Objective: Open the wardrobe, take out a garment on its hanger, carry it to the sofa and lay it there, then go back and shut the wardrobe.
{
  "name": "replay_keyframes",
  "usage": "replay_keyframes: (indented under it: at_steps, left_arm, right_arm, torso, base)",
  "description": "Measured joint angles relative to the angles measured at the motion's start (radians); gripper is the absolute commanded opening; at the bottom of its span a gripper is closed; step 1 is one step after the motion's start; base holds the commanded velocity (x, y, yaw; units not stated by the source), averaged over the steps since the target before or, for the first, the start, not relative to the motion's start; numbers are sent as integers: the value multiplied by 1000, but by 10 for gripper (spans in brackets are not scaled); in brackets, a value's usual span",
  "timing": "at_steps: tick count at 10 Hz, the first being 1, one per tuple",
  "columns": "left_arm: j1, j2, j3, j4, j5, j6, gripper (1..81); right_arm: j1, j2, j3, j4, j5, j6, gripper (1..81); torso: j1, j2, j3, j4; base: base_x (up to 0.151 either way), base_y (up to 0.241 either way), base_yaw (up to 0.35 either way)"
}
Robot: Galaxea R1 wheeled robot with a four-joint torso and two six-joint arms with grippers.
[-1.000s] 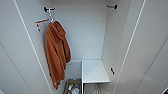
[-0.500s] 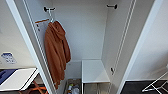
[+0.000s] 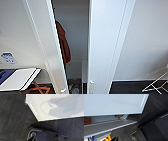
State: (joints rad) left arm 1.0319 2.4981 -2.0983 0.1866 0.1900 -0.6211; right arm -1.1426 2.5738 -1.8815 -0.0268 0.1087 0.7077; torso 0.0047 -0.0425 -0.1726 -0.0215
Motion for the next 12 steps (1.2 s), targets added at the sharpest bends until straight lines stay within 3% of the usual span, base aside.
replay_keyframes:
  at_steps: [3,6,9,11,12]
  left_arm:
    - [148,74,-98,98,-13,15,811]
    - [281,172,-247,234,-74,19,811]
    - [328,300,-441,367,-146,22,811]
    - [399,398,-504,444,-179,22,811]
    - [436,431,-523,473,-188,23,811]
  right_arm:
    - [-61,57,-174,-50,-3,0,811]
    - [-132,157,-404,-134,-11,0,811]
    - [-246,319,-606,-235,-9,-10,811]
    - [-279,374,-760,-291,-15,-19,811]
    - [-280,375,-765,-294,-15,-19,811]
  torso:
    - [0,0,0,0]
    - [0,0,0,0]
    - [0,0,0,0]
    - [0,0,1,0]
    - [0,0,1,0]
  base:
    - [0,0,0]
    - [0,0,0]
    - [0,0,0]
    - [0,0,0]
    - [0,0,0]
